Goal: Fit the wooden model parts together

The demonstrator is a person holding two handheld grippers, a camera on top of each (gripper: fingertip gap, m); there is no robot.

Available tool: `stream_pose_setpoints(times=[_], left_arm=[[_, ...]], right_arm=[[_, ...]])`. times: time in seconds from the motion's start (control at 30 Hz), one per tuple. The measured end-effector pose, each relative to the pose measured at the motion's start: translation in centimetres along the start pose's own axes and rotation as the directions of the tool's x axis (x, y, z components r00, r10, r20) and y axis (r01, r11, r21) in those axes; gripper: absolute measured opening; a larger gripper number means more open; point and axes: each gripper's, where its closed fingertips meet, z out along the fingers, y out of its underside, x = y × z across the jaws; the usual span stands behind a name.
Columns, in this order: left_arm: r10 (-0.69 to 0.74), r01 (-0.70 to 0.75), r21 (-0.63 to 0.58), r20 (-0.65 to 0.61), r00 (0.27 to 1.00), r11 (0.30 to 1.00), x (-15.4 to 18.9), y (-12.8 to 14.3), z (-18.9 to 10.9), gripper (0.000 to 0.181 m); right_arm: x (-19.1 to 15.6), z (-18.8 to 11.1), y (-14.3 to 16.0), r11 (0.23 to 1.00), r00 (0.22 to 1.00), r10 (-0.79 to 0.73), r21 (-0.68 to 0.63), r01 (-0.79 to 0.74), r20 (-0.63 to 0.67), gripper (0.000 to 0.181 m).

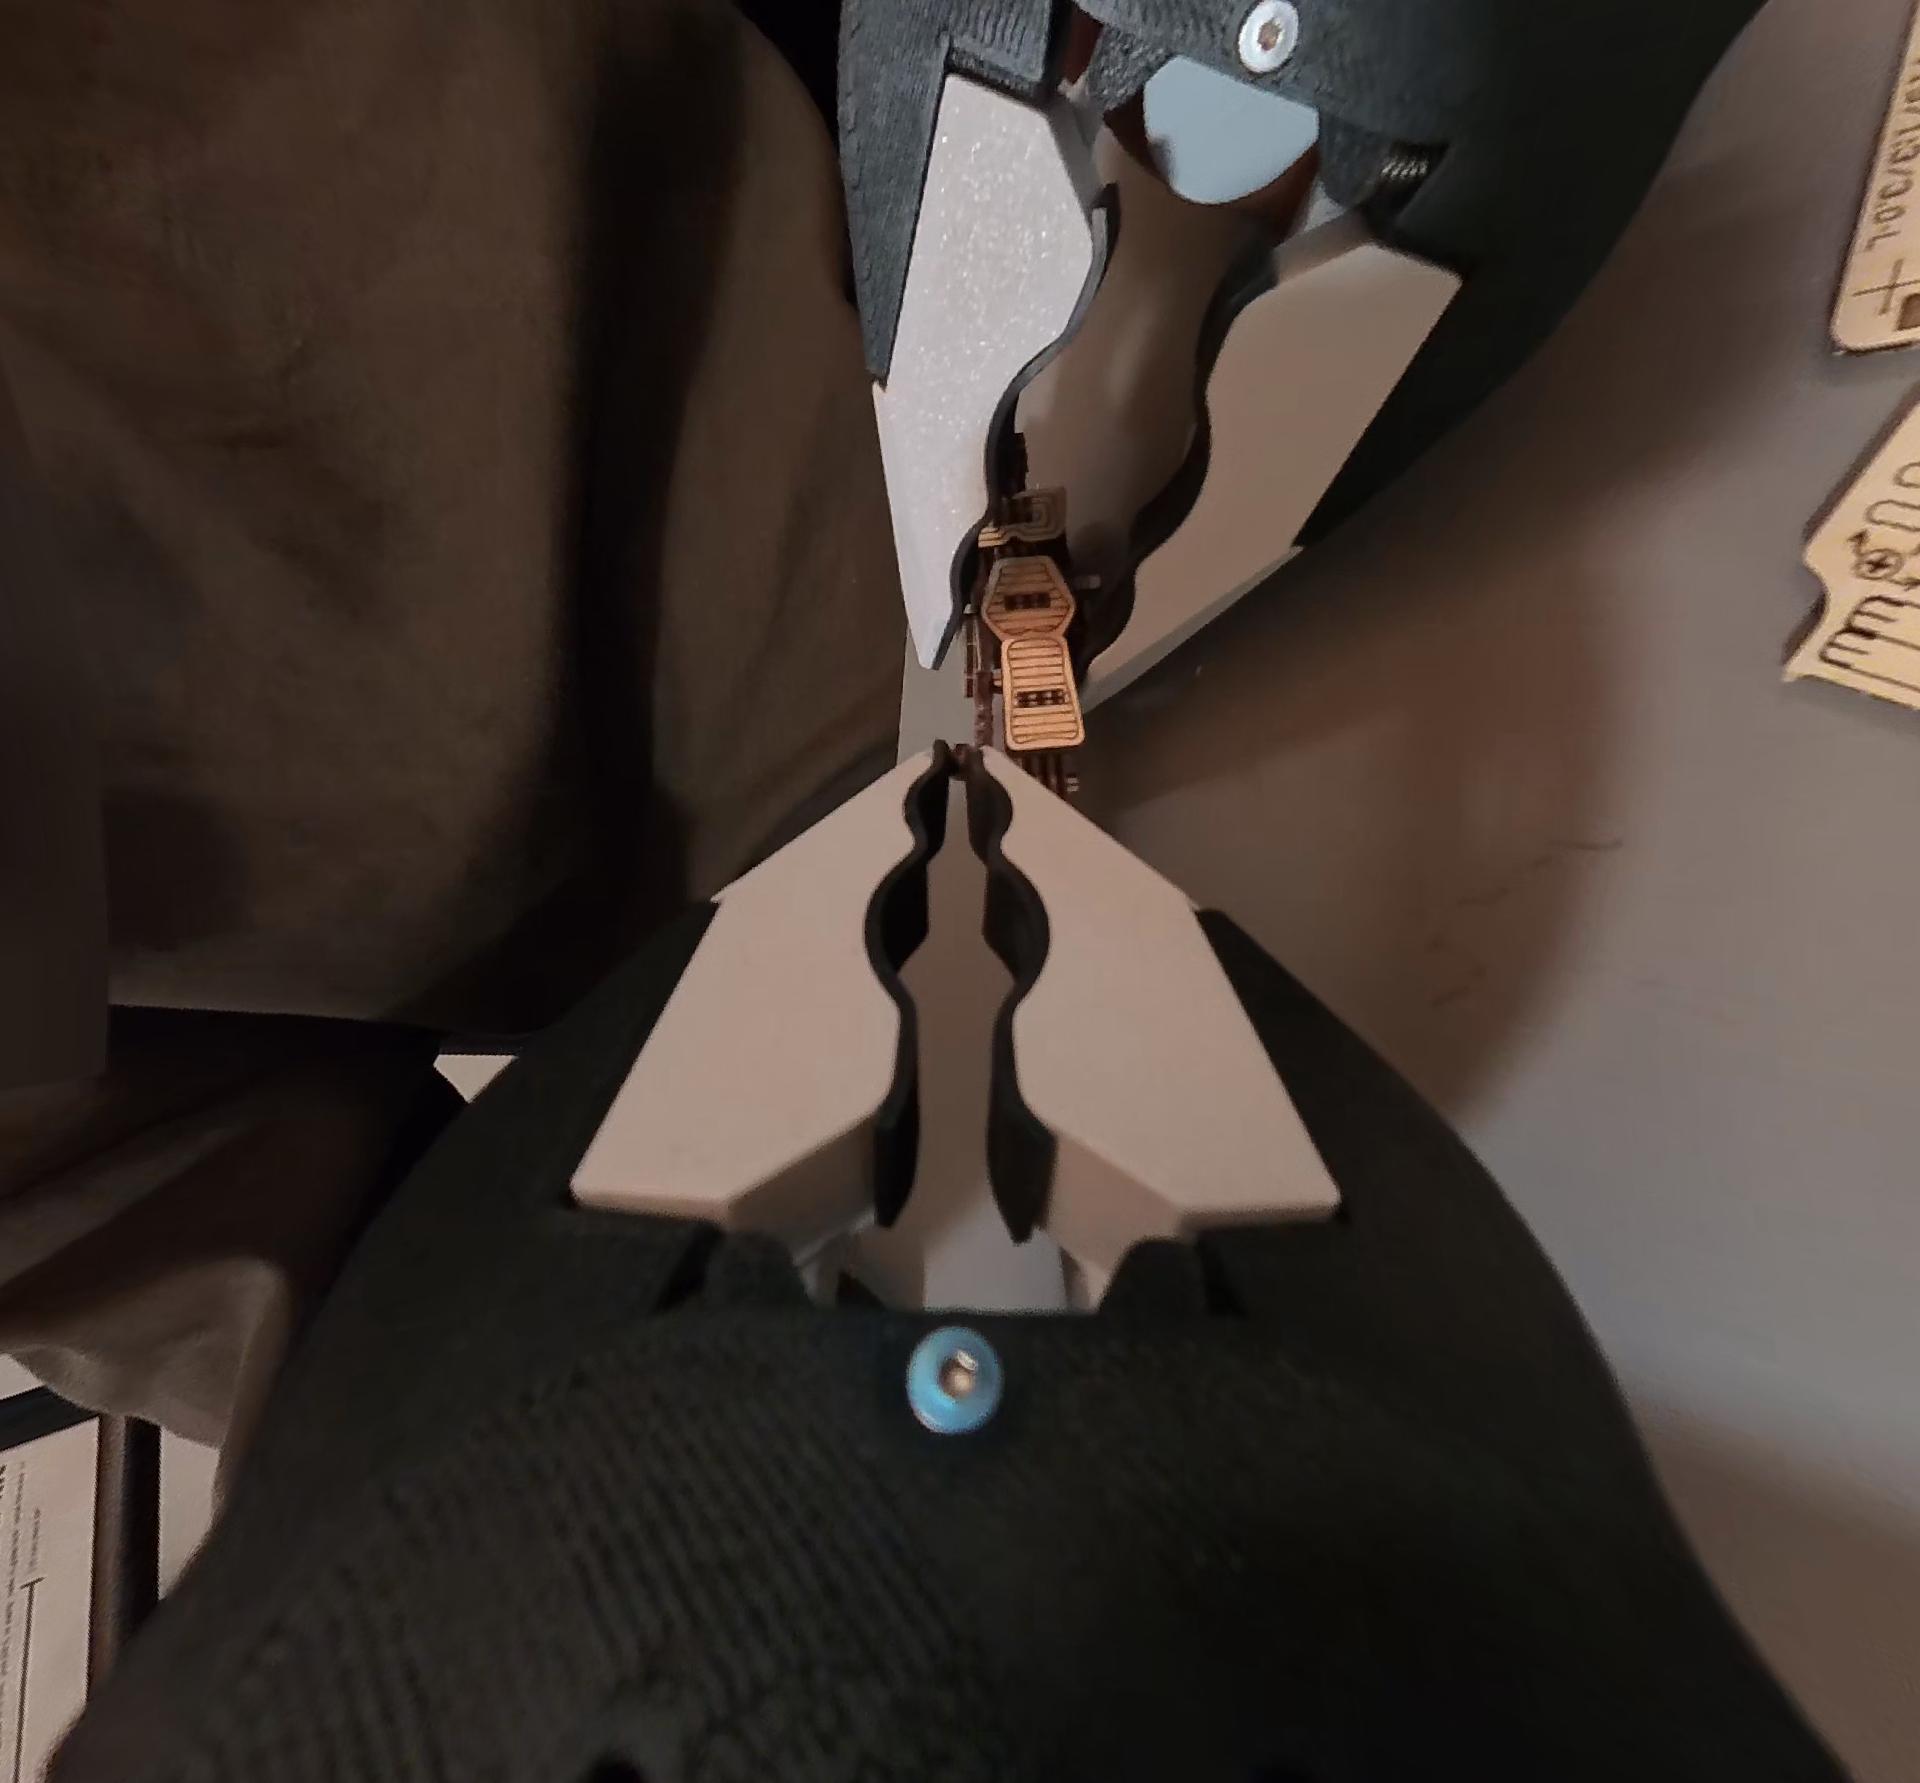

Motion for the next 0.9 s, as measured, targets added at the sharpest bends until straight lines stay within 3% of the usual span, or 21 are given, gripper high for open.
stream_pose_setpoints(times=[0.9], left_arm=[[-0.007,0.007,0.000,-0.006,1.000,1.000,0.01,-0.04,0.00,0.026]], right_arm=[[0.45,-0.01,-0.30,1.000,0.999,-0.011,0.022,0.011,-0.031,0.000]])
